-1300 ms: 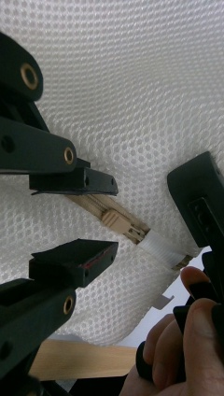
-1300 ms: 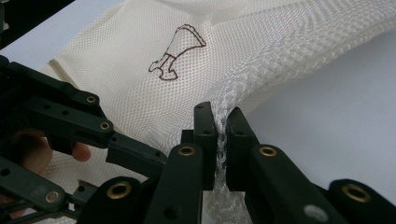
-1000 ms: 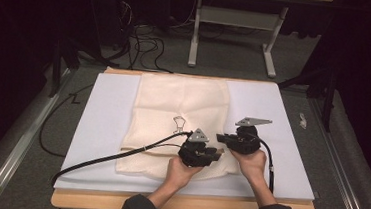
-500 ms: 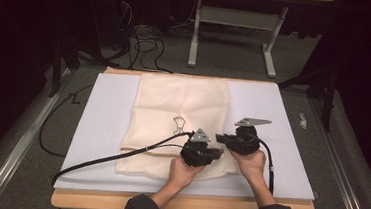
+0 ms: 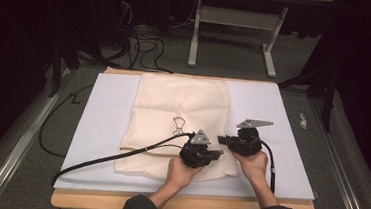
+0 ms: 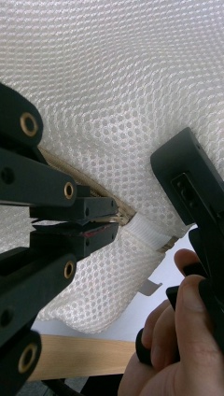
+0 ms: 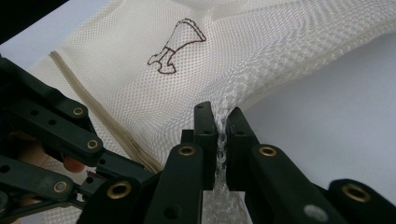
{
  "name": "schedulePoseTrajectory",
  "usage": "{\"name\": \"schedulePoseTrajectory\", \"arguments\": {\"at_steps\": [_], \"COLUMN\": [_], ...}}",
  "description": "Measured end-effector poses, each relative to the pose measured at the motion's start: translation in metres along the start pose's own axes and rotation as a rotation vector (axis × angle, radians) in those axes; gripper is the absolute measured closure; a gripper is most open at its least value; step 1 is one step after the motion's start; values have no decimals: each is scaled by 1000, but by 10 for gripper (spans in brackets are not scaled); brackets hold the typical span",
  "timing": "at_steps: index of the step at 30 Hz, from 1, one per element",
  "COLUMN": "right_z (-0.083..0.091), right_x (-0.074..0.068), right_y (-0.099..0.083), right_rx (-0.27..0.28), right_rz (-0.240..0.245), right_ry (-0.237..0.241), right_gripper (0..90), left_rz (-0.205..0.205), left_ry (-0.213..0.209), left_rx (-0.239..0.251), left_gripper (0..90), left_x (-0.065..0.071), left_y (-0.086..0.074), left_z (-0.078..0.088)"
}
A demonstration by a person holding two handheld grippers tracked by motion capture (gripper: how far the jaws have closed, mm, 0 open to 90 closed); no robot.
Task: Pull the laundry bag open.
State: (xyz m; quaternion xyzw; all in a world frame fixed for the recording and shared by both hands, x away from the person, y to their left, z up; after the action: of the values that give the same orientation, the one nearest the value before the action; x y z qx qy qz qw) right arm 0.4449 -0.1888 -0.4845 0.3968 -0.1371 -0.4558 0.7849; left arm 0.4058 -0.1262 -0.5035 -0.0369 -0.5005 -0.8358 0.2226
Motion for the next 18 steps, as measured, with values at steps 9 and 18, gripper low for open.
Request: {"name": "schedulePoseTrajectory", "arguments": {"at_steps": [9, 18], "right_z": [1, 2], "right_x": [2, 2], "right_y": [-3, -4], "right_rx": [-5, -7], "right_rz": [12, 28], "right_ry": [-3, 3], "right_gripper": [877, 878], "left_rz": [-16, -20], "left_ry": [10, 18], "left_rx": [-12, -20], "left_gripper": [870, 871], "left_x": [1, 0], "left_y": [0, -1], "left_z": [4, 7]}}
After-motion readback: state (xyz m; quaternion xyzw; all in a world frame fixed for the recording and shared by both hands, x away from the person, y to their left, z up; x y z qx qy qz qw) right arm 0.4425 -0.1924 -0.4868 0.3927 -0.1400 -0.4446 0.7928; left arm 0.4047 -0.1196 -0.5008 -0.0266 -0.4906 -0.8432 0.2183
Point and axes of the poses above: each handheld gripper's, and its own axes: z roughly backward along the jaws, y roughly out of its top, x roughly to its right, the point moved 10 cm from there along -z, roughly forward along the jaws, and after that the axes turned 6 degrees about -y, right-handed, at the moved point
